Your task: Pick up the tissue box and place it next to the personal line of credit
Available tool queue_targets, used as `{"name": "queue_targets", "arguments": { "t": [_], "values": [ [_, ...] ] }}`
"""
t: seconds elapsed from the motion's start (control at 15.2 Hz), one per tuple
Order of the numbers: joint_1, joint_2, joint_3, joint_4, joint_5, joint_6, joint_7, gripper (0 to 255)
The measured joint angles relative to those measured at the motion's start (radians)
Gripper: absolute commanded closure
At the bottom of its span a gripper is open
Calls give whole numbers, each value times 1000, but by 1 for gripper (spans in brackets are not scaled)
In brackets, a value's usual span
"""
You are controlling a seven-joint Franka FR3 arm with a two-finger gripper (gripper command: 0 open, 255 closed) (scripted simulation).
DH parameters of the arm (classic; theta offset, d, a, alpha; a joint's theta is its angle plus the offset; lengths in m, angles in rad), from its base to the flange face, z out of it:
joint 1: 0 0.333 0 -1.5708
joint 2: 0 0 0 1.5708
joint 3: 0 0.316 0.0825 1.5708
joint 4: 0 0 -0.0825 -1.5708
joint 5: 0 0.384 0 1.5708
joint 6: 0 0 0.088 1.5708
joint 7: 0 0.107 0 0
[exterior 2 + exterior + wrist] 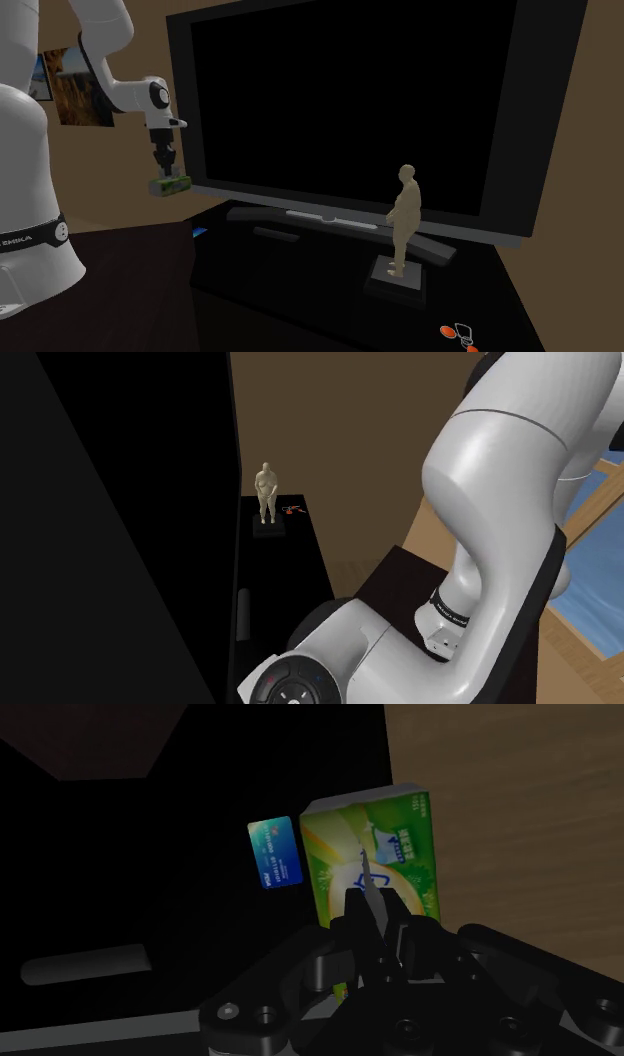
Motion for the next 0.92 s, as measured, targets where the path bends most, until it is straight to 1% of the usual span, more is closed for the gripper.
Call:
{"name": "queue_targets", "arguments": {
  "t": [0.92],
  "values": [
    [54, 177, -72, 9, -149, 136, 109, 255]
  ]
}}
